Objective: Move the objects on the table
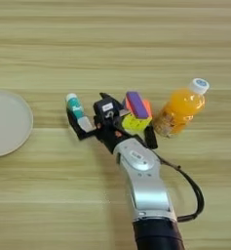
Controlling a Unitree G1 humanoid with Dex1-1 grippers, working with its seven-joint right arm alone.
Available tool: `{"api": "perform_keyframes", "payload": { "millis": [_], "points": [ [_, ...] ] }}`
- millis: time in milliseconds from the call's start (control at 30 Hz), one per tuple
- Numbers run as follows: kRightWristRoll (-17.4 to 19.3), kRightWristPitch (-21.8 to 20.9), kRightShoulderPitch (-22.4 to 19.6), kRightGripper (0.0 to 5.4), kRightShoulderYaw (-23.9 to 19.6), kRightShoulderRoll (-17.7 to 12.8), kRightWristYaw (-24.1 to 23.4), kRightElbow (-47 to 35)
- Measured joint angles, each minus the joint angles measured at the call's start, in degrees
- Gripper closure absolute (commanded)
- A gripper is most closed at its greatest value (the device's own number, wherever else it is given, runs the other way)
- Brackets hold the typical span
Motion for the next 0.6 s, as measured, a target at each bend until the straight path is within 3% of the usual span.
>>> {"api": "perform_keyframes", "payload": {
  "millis": [367, 600],
  "points": [
    [-3.1, 3.0, -4.8, 0.02, 9.4, 3.4, 1.6, -2.4],
    [-6.7, 2.8, -10.6, 0.02, 15.9, 6.4, 2.7, 5.7]
  ]
}}
